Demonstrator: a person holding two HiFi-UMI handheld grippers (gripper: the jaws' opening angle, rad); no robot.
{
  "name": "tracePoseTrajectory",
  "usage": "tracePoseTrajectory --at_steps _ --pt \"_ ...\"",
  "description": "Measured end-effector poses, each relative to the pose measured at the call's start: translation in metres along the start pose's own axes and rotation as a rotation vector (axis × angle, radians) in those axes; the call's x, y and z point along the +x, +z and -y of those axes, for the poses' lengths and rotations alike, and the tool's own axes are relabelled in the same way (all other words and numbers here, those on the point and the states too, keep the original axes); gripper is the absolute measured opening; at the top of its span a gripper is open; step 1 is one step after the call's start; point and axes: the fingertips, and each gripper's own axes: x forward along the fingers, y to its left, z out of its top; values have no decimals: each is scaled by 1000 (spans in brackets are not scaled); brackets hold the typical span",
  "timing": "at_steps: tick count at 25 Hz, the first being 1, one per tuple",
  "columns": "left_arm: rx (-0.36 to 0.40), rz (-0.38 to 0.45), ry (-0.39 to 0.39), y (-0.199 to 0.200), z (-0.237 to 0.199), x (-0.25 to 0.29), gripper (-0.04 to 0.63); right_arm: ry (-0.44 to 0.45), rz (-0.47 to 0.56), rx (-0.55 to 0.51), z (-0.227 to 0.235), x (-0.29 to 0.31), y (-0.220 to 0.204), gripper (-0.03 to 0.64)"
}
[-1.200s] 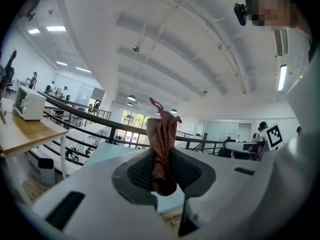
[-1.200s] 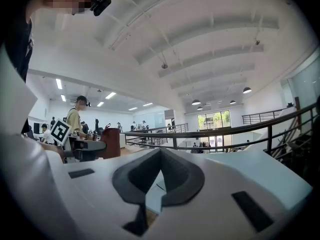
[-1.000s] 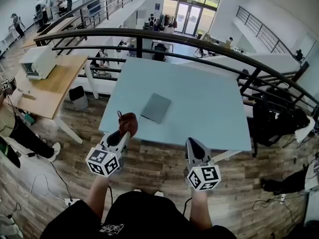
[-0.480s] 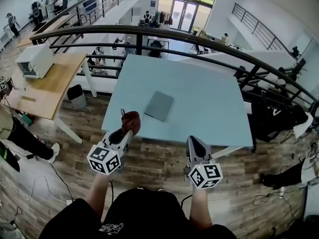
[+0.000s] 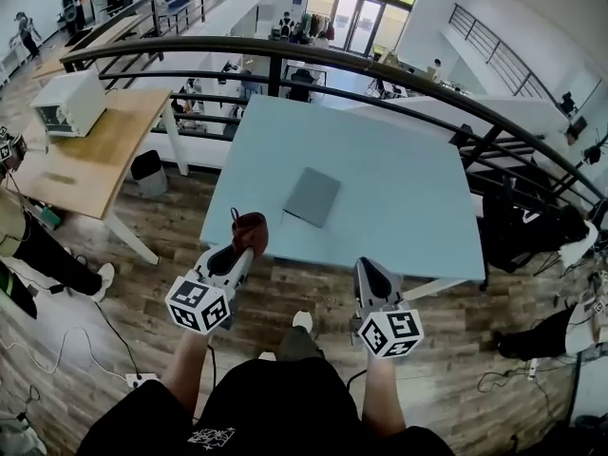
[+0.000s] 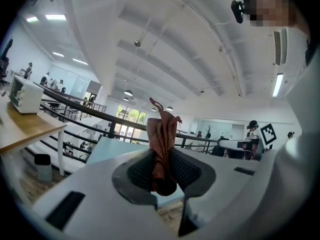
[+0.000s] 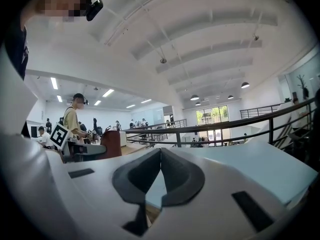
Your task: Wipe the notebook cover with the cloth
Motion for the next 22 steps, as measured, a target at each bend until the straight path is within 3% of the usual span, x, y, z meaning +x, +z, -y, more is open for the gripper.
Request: tracePoseTrajectory --at_steps 9,22 --pt "-8 -11 31 -8 -21 17 89 44 -17 27 10 41 -12 6" --pt "17 -41 56 9 -43 126 91 65 -38 49 93 123 -4 6"
